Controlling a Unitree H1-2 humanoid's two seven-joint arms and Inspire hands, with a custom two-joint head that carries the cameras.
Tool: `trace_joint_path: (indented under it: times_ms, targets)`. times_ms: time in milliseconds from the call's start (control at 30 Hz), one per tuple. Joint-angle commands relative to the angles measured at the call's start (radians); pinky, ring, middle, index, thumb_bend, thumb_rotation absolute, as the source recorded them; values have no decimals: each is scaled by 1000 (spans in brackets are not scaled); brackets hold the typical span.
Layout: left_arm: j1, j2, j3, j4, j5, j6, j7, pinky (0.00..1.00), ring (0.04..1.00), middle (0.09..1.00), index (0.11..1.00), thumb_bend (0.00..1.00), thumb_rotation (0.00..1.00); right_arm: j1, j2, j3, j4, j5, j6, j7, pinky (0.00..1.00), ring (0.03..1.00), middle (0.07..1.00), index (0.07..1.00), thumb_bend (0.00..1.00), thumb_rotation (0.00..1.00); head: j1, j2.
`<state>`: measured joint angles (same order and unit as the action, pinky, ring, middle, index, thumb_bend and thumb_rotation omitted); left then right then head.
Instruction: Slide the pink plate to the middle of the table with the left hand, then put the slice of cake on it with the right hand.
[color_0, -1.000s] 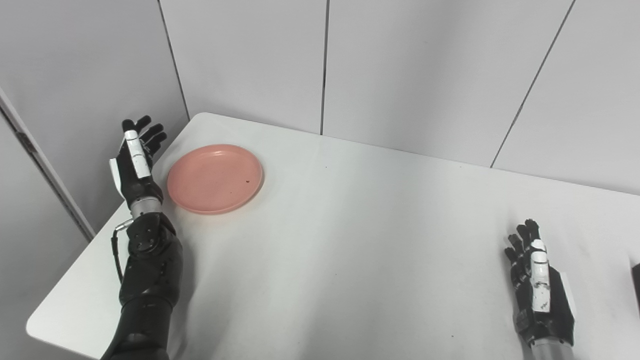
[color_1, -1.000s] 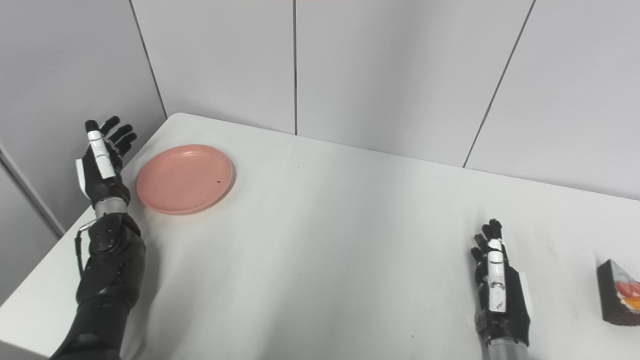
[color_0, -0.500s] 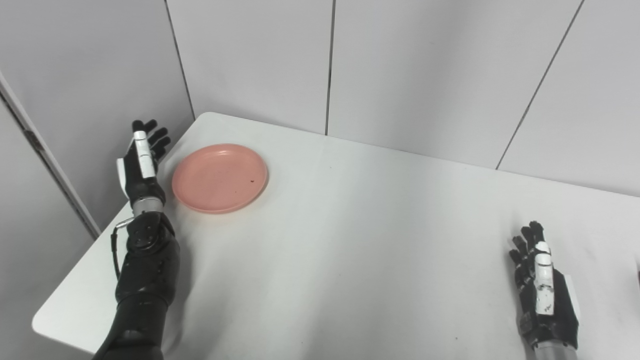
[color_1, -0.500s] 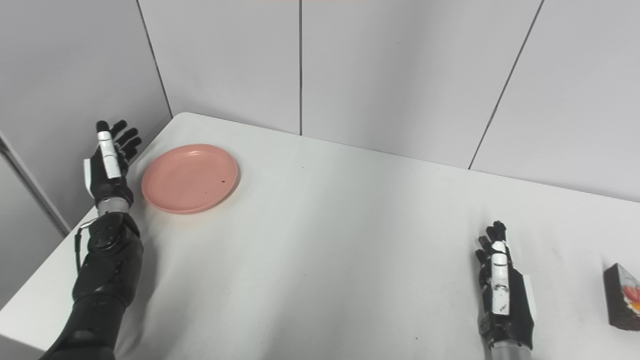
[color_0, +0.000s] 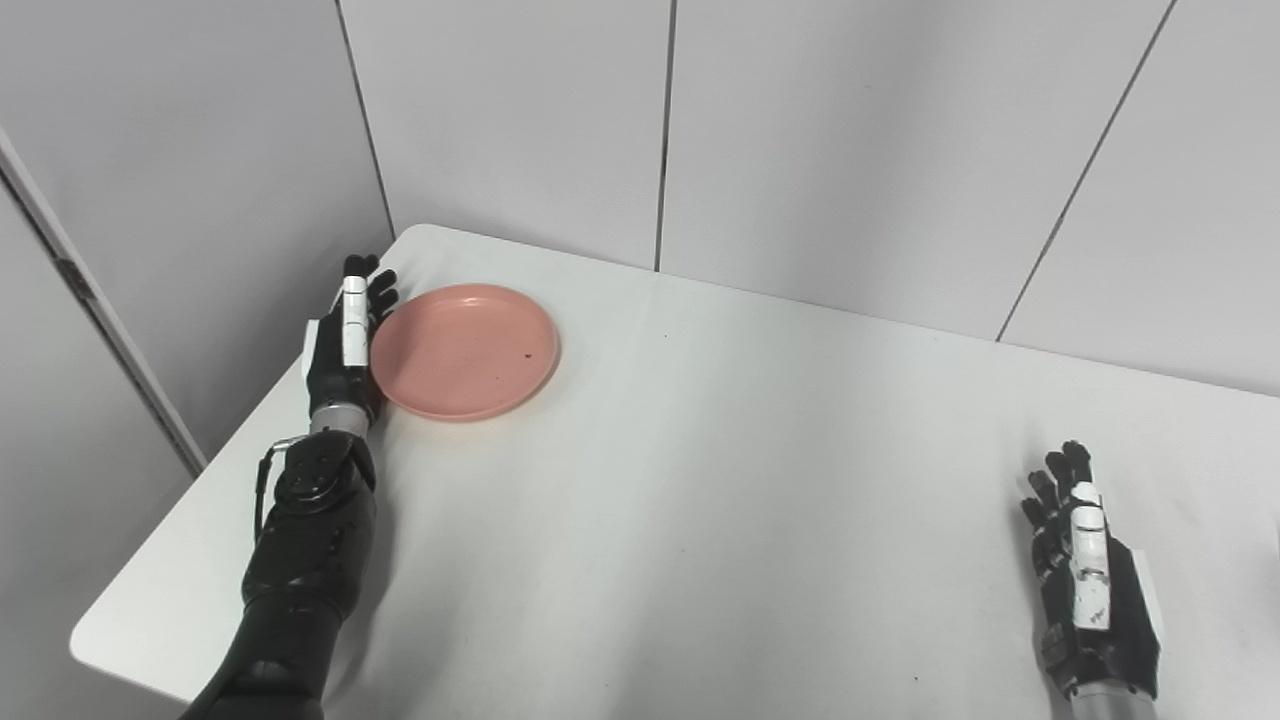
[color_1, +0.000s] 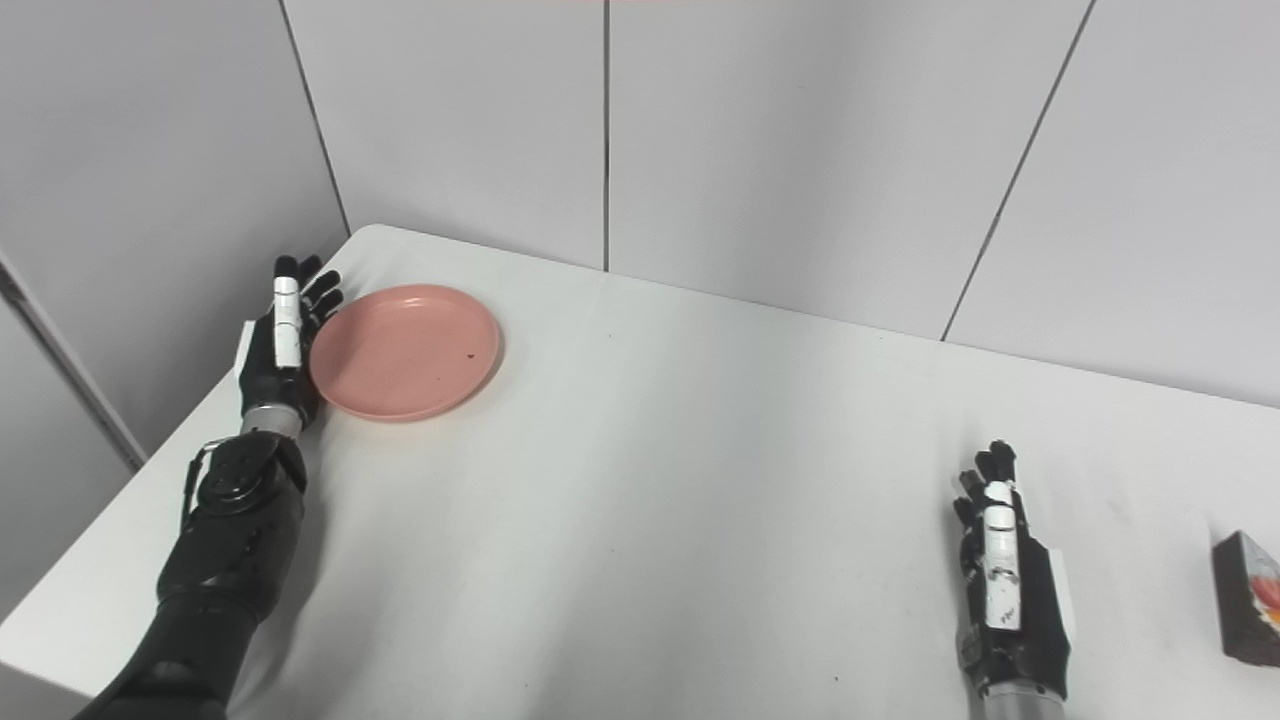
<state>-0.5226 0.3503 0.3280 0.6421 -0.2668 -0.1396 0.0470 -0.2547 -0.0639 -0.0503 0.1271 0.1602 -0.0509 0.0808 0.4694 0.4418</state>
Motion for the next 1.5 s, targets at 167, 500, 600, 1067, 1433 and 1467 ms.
trace_joint_path:
  times_ms: [167,500,600,1067,1433,1467]
  targets:
    - [-26,2,-28,-2,-9,46,-53,1000,966,940,939,894,1000,-16,1,0,-39,-7,4,-4,1000,1000,1000,1000,410,942,-2,2]
    - [-45,-36,-29,-7,-82,40,-110,867,890,884,887,891,1000,-16,15,0,-40,0,-3,-10,1000,1000,1000,1000,441,919,-36,11]
    - [-47,-47,-45,-14,-89,47,-140,854,874,870,870,904,1000,-20,17,-3,-22,11,-22,-1,1000,1000,1000,1000,448,892,-58,15]
    - [-48,-124,-138,-33,-63,94,-222,860,854,850,850,913,1000,-27,25,2,17,-47,-51,-22,1000,1000,1000,1000,556,903,-96,24]
    - [-10,-222,-179,-120,-102,173,-269,891,895,883,878,892,1000,-29,40,2,31,-37,-66,-29,1000,1000,1000,1000,574,859,-182,47]
    - [-6,-232,-180,-130,-104,183,-267,895,899,885,882,887,1000,-29,43,2,33,-37,-66,-31,1000,1000,1000,1000,607,840,-182,47]
